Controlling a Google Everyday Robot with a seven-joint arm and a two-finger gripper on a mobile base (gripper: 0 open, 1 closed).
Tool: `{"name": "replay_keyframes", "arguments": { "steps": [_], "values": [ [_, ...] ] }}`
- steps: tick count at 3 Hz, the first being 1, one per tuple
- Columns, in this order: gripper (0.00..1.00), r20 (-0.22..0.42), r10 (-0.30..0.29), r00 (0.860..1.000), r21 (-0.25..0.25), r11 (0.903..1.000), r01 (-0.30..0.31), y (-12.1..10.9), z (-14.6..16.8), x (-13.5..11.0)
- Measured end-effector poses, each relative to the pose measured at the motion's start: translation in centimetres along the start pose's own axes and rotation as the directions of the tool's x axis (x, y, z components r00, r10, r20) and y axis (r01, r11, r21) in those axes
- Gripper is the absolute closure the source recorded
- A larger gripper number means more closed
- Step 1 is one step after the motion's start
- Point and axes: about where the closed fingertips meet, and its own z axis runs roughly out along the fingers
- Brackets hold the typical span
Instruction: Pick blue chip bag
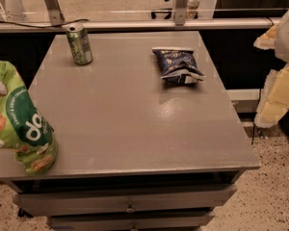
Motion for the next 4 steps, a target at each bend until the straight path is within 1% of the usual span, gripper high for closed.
{"name": "replay_keyframes", "arguments": {
  "steps": [1, 2, 3, 4],
  "values": [
    [0.00, 0.000, 0.000, 1.000, 0.000, 1.0000, 0.000, 0.0, 0.0, 0.0],
    [0.00, 0.033, 0.006, 0.999, 0.023, 0.9997, -0.006, -1.3, 1.1, -1.3],
    [0.00, 0.082, 0.035, 0.996, 0.043, 0.9983, -0.038, -3.4, 3.1, -2.6],
    [0.00, 0.155, 0.074, 0.985, 0.046, 0.9956, -0.082, -5.6, 5.5, -4.6]
  ]
}}
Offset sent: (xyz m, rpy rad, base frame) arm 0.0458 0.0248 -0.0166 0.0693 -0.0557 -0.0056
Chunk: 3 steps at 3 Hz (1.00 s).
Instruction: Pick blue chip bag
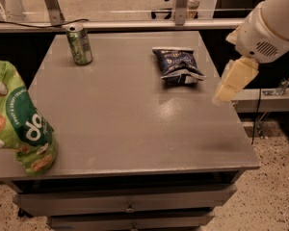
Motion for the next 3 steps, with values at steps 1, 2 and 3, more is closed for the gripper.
{"name": "replay_keyframes", "arguments": {
  "steps": [1, 2, 3],
  "values": [
    [0.00, 0.070, 0.030, 0.997, -0.001, 0.9995, -0.030, -1.1, 2.7, -2.1],
    [0.00, 0.132, 0.062, 0.989, -0.010, 0.9981, -0.061, -2.2, 5.9, -3.7],
    [0.00, 0.168, 0.102, 0.981, -0.023, 0.9948, -0.100, -3.3, 9.1, -4.3]
  ]
}}
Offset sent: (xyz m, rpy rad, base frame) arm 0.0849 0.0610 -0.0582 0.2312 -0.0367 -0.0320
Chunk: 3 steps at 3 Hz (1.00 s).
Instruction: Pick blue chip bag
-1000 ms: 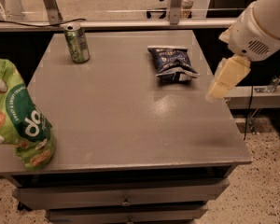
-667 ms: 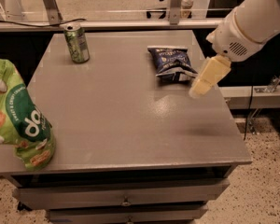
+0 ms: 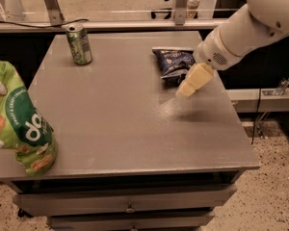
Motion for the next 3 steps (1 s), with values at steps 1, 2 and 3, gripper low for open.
{"name": "replay_keyframes", "arguments": {
  "steps": [1, 2, 3],
  "values": [
    [0.18, 0.028, 0.048, 0.998, -0.009, 0.9988, -0.047, -0.5, 2.1, -0.2],
    [0.42, 0.046, 0.088, 0.995, -0.021, 0.9960, -0.087, -0.7, 3.4, -0.2],
    [0.65, 0.065, 0.109, 0.992, -0.027, 0.9939, -0.107, -0.7, 3.3, -0.6]
  ]
}}
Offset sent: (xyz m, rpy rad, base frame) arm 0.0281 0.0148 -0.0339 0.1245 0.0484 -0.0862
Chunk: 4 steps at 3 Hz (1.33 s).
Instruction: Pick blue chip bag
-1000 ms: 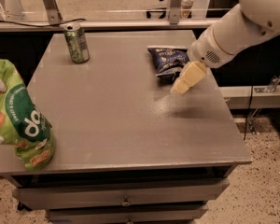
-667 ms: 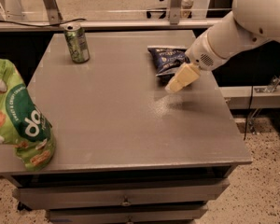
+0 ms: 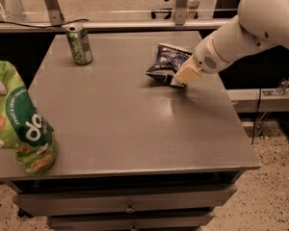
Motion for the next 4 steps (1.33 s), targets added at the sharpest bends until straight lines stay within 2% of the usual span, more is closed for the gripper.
{"name": "replay_keyframes", "arguments": {
  "steps": [1, 2, 3, 4],
  "values": [
    [0.88, 0.016, 0.006, 1.000, 0.001, 1.0000, -0.006, 0.0, -0.6, -0.6],
    [1.00, 0.048, -0.005, 0.999, 0.016, 0.9999, 0.005, -0.5, -2.1, -2.0],
    [1.00, 0.114, -0.038, 0.993, 0.054, 0.9981, 0.032, -1.2, -5.4, -4.3],
    [1.00, 0.195, -0.075, 0.978, 0.096, 0.9937, 0.057, -1.8, -9.7, -6.6]
  ]
}}
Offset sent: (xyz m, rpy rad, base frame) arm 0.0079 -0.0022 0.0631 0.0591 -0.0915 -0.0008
